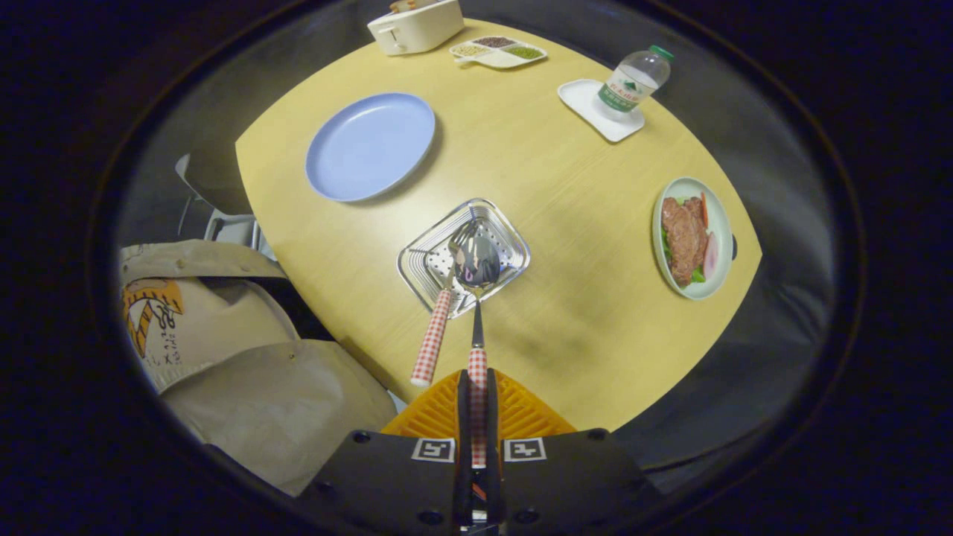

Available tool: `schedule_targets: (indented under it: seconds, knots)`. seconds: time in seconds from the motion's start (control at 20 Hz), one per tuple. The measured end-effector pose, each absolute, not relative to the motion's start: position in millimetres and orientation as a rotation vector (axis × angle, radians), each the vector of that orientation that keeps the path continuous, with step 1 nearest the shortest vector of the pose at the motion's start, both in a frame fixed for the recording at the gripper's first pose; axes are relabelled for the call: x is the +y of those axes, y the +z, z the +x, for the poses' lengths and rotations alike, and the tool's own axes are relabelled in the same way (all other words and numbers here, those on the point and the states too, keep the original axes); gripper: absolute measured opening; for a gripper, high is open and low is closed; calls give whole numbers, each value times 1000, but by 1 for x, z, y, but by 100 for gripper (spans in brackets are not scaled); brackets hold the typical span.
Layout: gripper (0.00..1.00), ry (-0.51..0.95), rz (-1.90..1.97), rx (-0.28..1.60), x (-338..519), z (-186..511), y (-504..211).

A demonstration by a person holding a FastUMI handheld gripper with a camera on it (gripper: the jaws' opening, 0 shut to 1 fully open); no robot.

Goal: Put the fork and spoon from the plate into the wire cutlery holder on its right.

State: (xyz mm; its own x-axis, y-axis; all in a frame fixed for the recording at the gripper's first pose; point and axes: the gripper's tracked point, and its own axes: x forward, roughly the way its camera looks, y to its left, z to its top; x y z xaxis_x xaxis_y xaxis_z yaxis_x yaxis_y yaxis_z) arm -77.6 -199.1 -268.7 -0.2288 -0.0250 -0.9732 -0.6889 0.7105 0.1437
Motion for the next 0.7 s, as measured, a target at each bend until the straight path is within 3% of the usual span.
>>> schedule_targets:
  seconds: [0.65,0.7]
  knots:
    - [22,646,-476,1675,-180,-53,-276]
    - [36,635,-452,1656,-177,-49,-275]
